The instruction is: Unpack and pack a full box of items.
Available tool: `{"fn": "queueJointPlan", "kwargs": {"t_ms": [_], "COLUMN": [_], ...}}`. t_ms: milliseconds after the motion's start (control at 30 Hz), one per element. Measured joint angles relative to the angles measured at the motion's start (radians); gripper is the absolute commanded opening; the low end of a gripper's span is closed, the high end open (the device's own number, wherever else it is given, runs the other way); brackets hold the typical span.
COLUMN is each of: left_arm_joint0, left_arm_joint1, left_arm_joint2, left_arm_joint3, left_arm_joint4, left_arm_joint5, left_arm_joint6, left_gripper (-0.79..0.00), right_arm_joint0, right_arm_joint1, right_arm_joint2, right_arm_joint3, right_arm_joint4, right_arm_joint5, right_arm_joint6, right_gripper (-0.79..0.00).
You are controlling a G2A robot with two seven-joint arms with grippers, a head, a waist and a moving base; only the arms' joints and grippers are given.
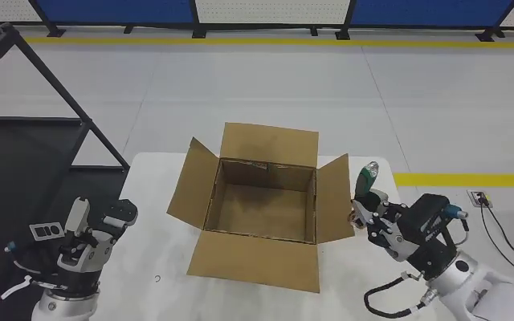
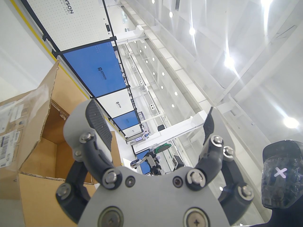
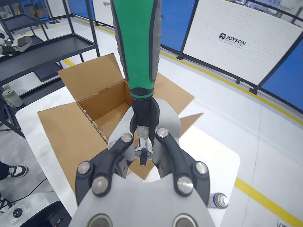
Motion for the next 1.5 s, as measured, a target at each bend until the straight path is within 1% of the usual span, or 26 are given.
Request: {"fn": "queueJointPlan", "kwargs": {"t_ms": [167,300,500,667,1067,1167,1267,1500], "left_arm_joint0": [0.000,0.000,0.000,0.000,0.000,0.000,0.000,0.000], "left_arm_joint1": [0.000,0.000,0.000,0.000,0.000,0.000,0.000,0.000], "left_arm_joint2": [0.000,0.000,0.000,0.000,0.000,0.000,0.000,0.000], "left_arm_joint3": [0.000,0.000,0.000,0.000,0.000,0.000,0.000,0.000], "left_arm_joint4": [0.000,0.000,0.000,0.000,0.000,0.000,0.000,0.000], "left_arm_joint5": [0.000,0.000,0.000,0.000,0.000,0.000,0.000,0.000], "left_arm_joint6": [0.000,0.000,0.000,0.000,0.000,0.000,0.000,0.000], "left_gripper": [0.000,0.000,0.000,0.000,0.000,0.000,0.000,0.000], "right_arm_joint0": [-0.088,-0.158,-0.214,-0.252,-0.252,-0.248,-0.215,-0.071], "right_arm_joint1": [0.008,0.012,0.017,0.022,0.022,0.026,0.034,0.063], "right_arm_joint2": [0.103,0.163,0.211,0.236,0.235,0.213,0.180,0.154], "right_arm_joint3": [0.000,0.007,0.097,0.155,0.154,0.154,0.186,0.359], "right_arm_joint4": [0.061,0.134,0.224,0.281,0.280,0.250,0.245,0.314], "right_arm_joint5": [0.033,0.090,0.145,0.144,0.144,0.147,0.194,0.290], "right_arm_joint6": [0.038,0.083,0.083,0.092,0.093,0.103,0.172,0.431], "right_gripper": [-0.785,-0.785,-0.785,-0.785,-0.785,-0.785,-0.785,-0.785]}}
